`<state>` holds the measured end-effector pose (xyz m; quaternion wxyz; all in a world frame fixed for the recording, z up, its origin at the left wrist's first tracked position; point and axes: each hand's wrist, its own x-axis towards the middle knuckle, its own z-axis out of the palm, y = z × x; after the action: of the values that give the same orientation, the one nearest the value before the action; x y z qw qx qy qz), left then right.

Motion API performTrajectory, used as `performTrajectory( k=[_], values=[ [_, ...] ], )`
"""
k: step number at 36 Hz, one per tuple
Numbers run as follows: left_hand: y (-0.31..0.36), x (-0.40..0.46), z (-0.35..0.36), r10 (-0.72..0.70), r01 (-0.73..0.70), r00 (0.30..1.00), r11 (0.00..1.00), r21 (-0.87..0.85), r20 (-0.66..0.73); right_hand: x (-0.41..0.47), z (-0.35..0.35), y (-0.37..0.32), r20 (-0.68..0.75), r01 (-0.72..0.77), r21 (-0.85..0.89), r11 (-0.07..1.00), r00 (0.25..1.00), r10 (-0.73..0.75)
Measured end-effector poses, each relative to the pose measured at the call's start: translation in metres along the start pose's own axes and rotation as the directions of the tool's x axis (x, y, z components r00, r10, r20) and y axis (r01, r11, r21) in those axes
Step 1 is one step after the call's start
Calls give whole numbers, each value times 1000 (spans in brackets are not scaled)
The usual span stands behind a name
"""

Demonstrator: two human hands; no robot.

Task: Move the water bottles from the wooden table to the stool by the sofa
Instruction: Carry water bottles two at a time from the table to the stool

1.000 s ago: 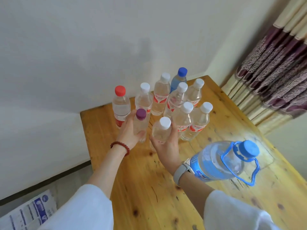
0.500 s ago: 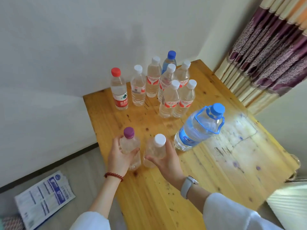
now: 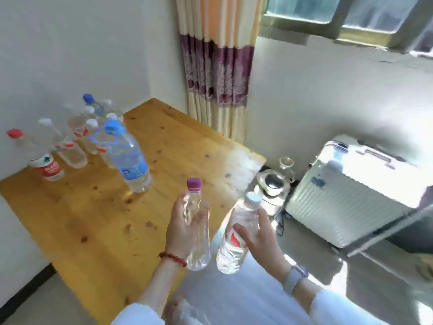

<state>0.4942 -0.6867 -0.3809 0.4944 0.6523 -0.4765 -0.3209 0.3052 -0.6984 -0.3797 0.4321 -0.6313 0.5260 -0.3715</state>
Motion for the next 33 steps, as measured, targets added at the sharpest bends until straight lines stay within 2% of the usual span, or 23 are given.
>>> performTrajectory(
  k=[3,6,10,13,15,19,24,27,30,33],
  values=[
    [39,-26,87,102,-103,977,995,-5,188,-41,-91,20,-207,-84,-34,996,975,76],
    [74,-57,172,156,-163,910,987,-14,384,-86,-175,42,-382,-217,13,976,901,205],
    [124,-108,276,241,-251,758,965,-70,606,-150,-274,72,-598,-291,112,950,744,298],
    [153,-148,350,291,-322,635,942,-98,715,-198,-334,90,-738,-309,134,941,603,303],
    [168,-174,397,322,-365,529,922,-132,785,-227,-370,103,-810,-305,150,940,507,294],
    [198,-232,488,366,-423,305,879,-219,879,-287,-437,136,-859,-329,242,913,365,359],
    [230,-306,613,351,-479,53,830,-284,935,-356,-522,182,-897,-363,305,880,200,394],
    [256,-359,689,342,-488,-63,809,-328,937,-400,-579,204,-902,-354,354,866,114,416],
    [285,-418,757,348,-487,-140,791,-371,927,-447,-633,216,-900,-366,391,845,39,434],
    [315,-483,819,362,-476,-249,762,-439,898,-499,-682,225,-902,-355,426,832,-89,423]
  ],
)
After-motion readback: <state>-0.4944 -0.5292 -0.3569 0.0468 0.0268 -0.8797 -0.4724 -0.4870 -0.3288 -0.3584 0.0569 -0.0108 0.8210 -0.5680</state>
